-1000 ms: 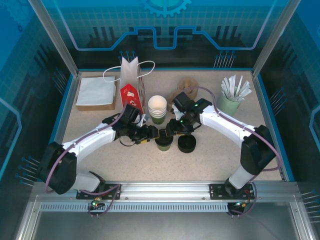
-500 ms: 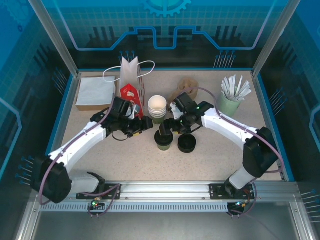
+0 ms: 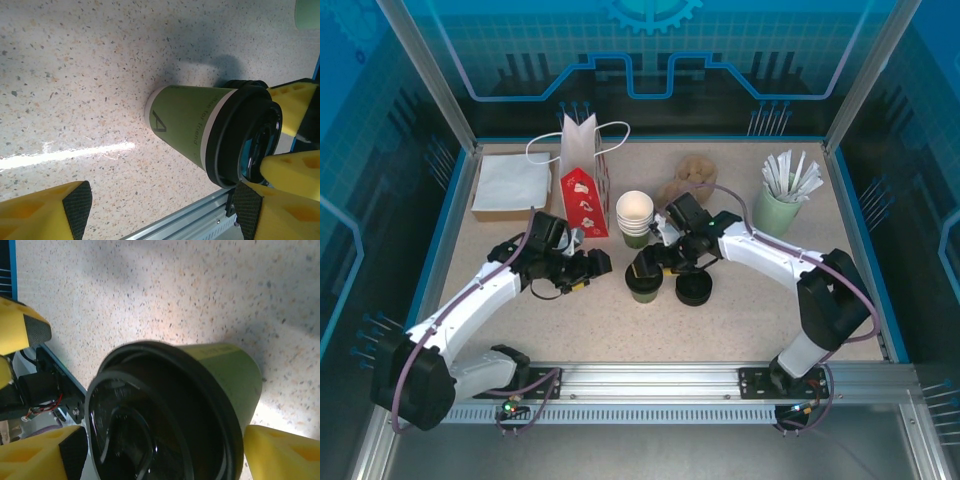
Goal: Pack the takeout coffee
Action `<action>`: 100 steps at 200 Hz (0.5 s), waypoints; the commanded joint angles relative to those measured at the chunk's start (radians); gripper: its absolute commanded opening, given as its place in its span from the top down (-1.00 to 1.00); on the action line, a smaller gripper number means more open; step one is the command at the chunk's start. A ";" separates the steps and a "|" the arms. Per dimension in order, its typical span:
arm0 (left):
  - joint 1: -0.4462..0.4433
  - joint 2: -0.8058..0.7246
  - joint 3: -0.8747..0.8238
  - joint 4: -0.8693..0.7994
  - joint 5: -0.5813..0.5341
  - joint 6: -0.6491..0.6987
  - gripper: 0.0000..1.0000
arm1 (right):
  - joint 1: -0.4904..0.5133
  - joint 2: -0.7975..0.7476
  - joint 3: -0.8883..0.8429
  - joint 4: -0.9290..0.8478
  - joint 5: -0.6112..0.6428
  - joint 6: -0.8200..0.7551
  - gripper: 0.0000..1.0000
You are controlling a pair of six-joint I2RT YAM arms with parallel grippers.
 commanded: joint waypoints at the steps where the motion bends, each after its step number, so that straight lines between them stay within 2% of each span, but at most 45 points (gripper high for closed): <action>1: 0.010 -0.009 -0.009 -0.010 0.057 0.002 -0.57 | 0.021 -0.058 -0.039 0.027 -0.050 0.022 -0.66; 48: 0.010 0.010 -0.019 0.022 0.107 -0.001 -0.58 | 0.063 -0.113 -0.103 0.080 -0.067 0.067 -0.67; 100: 0.008 0.020 -0.029 0.039 0.136 -0.011 -0.58 | 0.129 -0.097 -0.122 0.150 -0.078 0.116 -0.67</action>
